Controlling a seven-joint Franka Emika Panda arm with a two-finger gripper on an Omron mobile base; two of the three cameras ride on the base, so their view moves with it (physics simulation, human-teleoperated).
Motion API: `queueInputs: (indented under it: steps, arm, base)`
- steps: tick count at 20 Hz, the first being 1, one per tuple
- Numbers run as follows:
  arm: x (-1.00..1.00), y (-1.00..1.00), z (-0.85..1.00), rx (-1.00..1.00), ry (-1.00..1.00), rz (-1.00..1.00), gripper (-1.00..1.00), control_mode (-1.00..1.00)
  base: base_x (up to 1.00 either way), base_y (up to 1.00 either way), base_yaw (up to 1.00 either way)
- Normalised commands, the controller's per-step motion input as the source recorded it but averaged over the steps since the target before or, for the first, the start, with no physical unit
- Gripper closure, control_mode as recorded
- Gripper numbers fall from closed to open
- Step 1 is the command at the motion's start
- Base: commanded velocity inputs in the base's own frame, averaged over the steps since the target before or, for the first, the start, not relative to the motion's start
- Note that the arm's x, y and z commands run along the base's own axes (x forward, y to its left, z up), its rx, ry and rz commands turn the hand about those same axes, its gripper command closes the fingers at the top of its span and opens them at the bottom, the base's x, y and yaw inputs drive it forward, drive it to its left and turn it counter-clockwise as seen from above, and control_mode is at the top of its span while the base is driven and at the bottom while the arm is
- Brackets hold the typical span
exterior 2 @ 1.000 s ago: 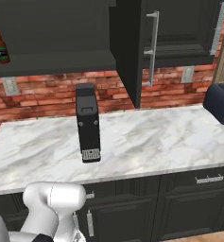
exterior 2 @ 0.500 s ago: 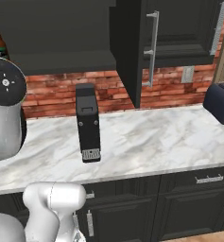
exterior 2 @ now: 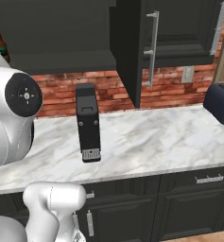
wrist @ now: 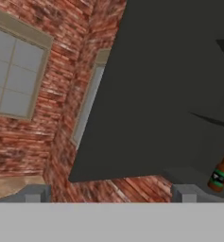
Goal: Open the cabinet directly in front. Then move the beer and the mug to the dining counter with the jar on it.
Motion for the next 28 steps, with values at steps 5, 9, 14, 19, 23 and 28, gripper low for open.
queueInputs:
  steps: [5, 9, 14, 19, 23, 28]
  arm:
    - [0.54, 0.18, 0.0, 0.06, 0.07, 0.0, -1.0, -1.0]
    - [0.53, 0.07, 0.0, 0.06, 0.06, 0.0, -1.0, -1.0]
    - [0.45, 0.08, 0.0, 0.04, 0.04, 0.0, -1.0, -1.0]
    - [0.38, 0.24, 0.16, 0.03, 0.08, 0.0, -1.0, -1.0]
    - [0.22, 0.5, 0.41, 0.0, 0.14, 0.0, -1.0, -1.0]
    - [0.26, 0.46, 0.28, -0.01, 0.15, 0.0, -1.0, -1.0]
  base:
    - [0.0, 0.0, 0.0]
    - [0.0, 0.0, 0.0]
    - [0.0, 0.0, 0.0]
    - [0.0, 0.0, 0.0]
    - [0.0, 0.0, 0.0]
    - [0.0, 0.0, 0.0]
